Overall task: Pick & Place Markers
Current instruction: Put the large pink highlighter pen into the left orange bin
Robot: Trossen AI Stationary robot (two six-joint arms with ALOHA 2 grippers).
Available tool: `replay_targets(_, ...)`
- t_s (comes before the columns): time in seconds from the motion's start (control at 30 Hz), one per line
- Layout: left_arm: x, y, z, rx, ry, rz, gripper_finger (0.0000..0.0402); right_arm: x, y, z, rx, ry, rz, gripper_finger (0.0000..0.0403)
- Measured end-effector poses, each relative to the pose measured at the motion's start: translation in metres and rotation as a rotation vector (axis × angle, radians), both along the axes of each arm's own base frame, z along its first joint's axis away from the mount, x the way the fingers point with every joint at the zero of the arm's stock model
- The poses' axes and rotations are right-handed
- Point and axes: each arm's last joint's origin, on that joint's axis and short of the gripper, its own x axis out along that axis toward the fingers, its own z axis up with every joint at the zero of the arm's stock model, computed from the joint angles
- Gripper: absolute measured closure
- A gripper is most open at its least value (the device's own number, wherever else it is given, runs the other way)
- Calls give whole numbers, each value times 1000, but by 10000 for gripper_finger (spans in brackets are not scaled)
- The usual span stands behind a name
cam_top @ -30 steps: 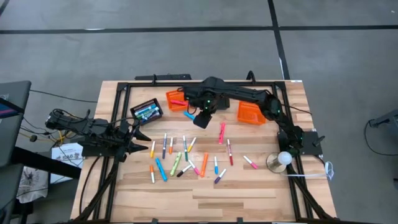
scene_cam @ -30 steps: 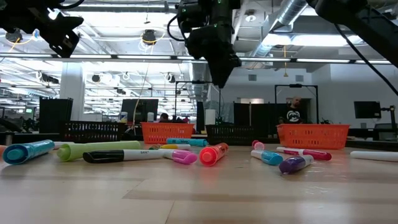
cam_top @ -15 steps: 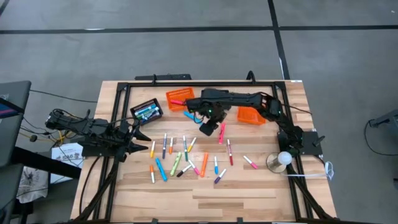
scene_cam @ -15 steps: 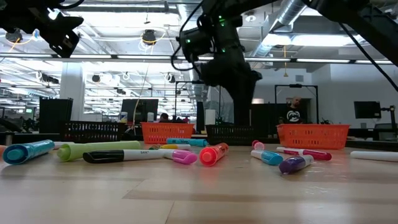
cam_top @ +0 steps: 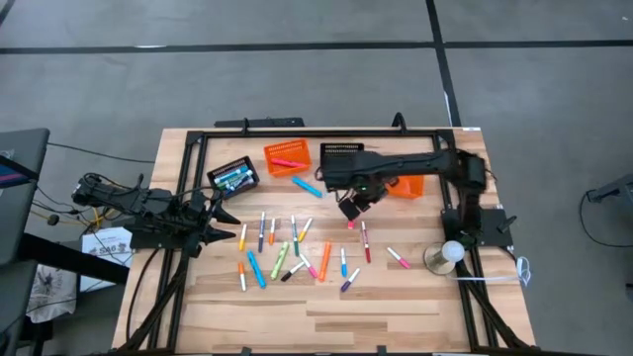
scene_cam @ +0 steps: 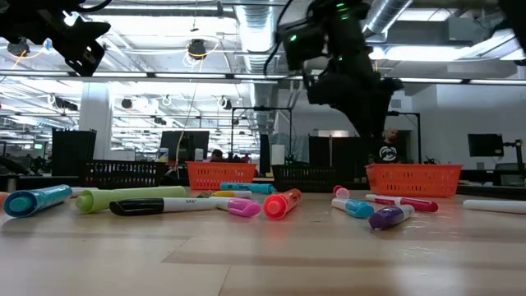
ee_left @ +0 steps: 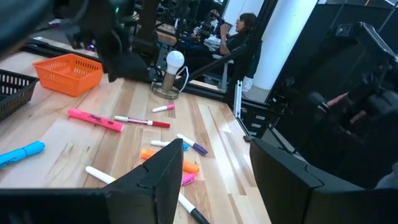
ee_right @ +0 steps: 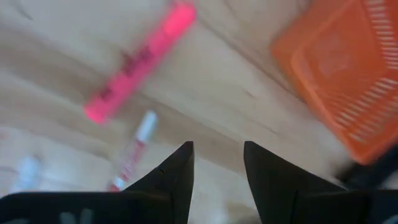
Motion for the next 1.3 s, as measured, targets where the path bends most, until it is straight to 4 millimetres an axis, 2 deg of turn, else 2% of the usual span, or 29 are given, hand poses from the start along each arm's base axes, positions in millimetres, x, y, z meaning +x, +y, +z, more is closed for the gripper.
replay_targets(0.2, 0, 0, 0, -6, -1, 0, 216, -11, 2, -1, -45, -430, -172, 276)
replay_targets(0.3, 0, 0, 0, -19, 2, 1, 216, -10, 2, -3, -29, -554, -242, 272)
replay_targets(0.5, 0, 0, 0, -20, 1, 1, 216, -10, 4, -19, 39, -473, -248, 243)
replay_targets(0.7, 1, 0, 0, -19, 5, 1, 216, -13, 6, -33, 85, -360, -251, 197)
replay_targets(0.83, 2, -1, -1, -21, 15, 0, 216, -8, 5, -38, 91, -373, -275, 174)
replay_targets(1.3, 5, -2, -3, -5, 40, -8, 216, -4, 0, -47, 28, -371, -363, 177)
